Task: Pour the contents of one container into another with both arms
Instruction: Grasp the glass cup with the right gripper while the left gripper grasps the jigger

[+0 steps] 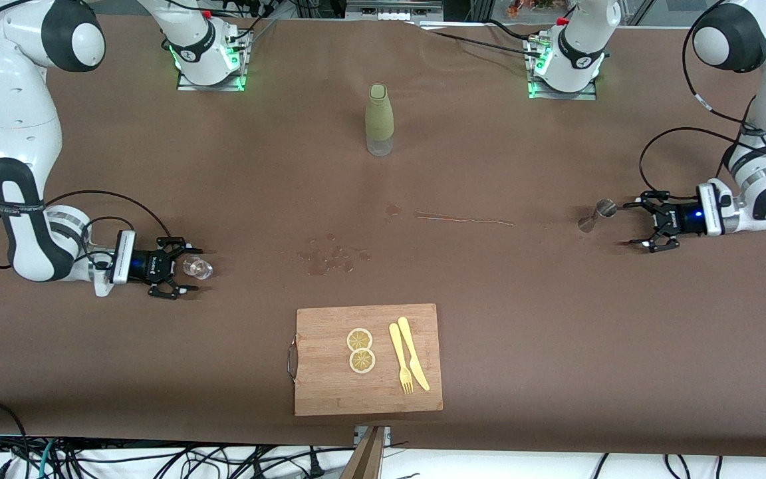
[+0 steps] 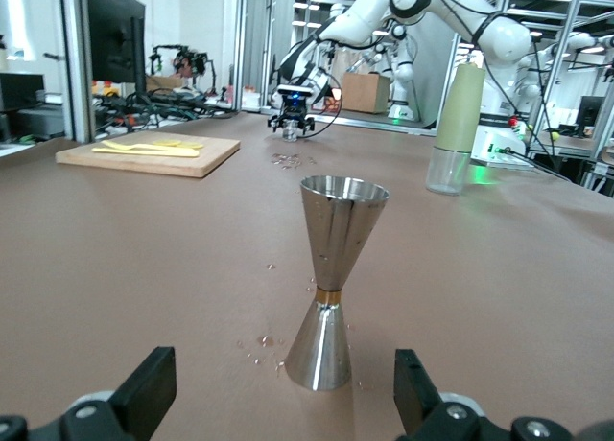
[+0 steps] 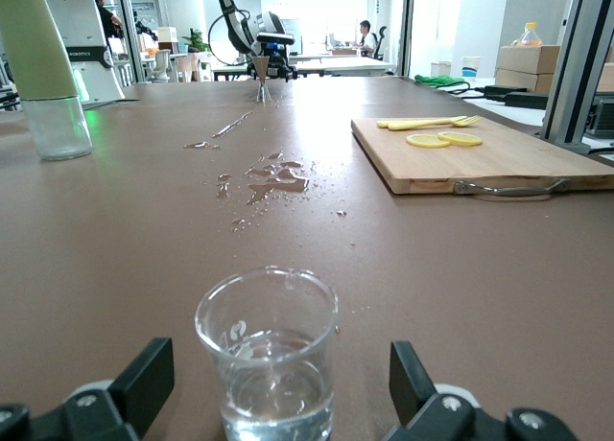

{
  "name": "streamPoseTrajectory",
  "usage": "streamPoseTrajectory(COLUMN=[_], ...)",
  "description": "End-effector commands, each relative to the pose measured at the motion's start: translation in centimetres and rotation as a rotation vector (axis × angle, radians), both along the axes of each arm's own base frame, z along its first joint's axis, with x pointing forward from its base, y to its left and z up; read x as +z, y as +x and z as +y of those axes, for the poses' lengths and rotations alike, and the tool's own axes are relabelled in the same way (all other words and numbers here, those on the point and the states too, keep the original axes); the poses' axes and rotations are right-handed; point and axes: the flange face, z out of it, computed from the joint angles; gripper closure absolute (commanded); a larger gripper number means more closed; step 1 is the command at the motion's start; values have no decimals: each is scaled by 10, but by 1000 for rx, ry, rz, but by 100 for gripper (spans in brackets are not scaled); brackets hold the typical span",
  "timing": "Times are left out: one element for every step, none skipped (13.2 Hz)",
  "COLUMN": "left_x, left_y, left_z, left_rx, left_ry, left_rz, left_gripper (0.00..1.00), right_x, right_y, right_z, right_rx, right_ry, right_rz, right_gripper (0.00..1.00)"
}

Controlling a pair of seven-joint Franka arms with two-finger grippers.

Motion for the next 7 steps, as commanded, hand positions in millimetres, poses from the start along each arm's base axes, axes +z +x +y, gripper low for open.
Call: streamPoseTrajectory(left_x=[-14,-14,-16,-17,-19,-20,-21], left_y=[1,2,1,1,1,2,3], left_z=[-16,-19,-20,-26,-29,-35,-39], left_rx=[-10,-15,-19,-30,-38,-47,-52], left_ry=[-12,-18,-22,-35,-43,-52,-65], left_rz=[-107,-108,-105,-109,-120,-123,-122], left_gripper=[0,0,0,0,0,0,0], right_x=[-10,-10,-10,-10,-10,-11,-12], right_y=[-4,-2,-2,0,0,0,-1], right_z=[20,25,29,31,32,32,32], right_rx=[-24,-34,-33,-40,-43,-44,-45], right_ry=[61,73,74,81,84,84,84], right_rz=[-16,-16,-15,-15,-13,-9,-4], right_gripper=[0,0,0,0,0,0,0])
